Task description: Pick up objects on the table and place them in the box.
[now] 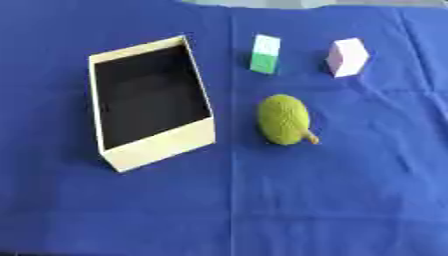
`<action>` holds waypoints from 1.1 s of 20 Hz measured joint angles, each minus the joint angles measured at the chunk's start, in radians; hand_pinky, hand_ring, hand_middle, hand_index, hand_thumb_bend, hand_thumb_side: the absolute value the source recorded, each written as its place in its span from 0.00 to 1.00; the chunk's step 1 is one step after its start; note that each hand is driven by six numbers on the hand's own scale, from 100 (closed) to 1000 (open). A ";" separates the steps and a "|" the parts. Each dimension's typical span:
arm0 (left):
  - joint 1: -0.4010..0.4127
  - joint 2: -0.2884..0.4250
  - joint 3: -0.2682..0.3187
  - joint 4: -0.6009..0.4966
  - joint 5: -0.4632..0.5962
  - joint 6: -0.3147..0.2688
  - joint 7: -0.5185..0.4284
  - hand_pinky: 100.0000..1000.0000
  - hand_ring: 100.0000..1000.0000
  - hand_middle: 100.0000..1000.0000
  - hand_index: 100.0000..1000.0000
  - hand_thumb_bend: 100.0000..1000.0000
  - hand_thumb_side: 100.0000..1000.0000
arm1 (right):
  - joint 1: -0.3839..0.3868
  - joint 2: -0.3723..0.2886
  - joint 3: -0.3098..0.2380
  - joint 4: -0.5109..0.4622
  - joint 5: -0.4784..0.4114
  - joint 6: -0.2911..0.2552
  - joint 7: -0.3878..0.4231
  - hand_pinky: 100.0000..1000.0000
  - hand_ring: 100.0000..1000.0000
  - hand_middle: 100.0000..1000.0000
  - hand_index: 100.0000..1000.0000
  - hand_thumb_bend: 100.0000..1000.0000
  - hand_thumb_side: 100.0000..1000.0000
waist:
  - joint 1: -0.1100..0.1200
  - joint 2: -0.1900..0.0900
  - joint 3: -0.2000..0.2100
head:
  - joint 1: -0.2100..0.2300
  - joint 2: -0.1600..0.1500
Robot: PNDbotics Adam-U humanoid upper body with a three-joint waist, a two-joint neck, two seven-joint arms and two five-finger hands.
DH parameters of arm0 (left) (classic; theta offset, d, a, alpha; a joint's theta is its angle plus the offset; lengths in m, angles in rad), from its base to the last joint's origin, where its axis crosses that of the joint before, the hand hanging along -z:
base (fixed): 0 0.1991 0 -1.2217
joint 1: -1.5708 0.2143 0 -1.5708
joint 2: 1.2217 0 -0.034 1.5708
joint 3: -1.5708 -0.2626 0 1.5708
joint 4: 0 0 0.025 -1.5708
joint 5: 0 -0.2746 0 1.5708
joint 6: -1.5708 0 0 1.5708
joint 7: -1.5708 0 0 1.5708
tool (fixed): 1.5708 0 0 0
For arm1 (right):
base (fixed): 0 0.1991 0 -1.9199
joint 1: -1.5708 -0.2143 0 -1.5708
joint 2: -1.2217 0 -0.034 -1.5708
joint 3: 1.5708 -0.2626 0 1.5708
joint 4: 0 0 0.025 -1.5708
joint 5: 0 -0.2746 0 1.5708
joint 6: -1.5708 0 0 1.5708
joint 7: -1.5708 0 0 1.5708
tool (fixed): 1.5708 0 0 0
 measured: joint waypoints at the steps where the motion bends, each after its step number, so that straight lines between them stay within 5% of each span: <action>1: 0.000 0.000 0.000 0.000 0.000 0.000 -0.001 0.66 0.79 0.72 0.80 0.13 0.64 | -0.002 -0.015 0.010 -0.001 0.009 -0.005 0.011 0.83 0.82 0.75 0.87 0.00 0.55 | 0.000 0.000 0.001 | -0.002 0.000; 14: 0.001 0.000 0.000 0.000 0.000 0.001 -0.005 0.66 0.79 0.72 0.80 0.12 0.64 | -0.004 -0.068 0.068 -0.004 0.067 -0.058 0.110 0.84 0.84 0.79 0.90 0.00 0.57 | -0.001 0.000 0.005 | -0.007 0.000; 22: 0.001 0.003 -0.005 0.000 0.002 0.003 -0.007 0.66 0.79 0.72 0.80 0.12 0.64 | -0.036 -0.087 0.073 -0.004 0.084 0.015 0.135 0.86 0.87 0.75 0.89 0.00 0.45 | 0.003 0.004 0.003 | -0.017 0.000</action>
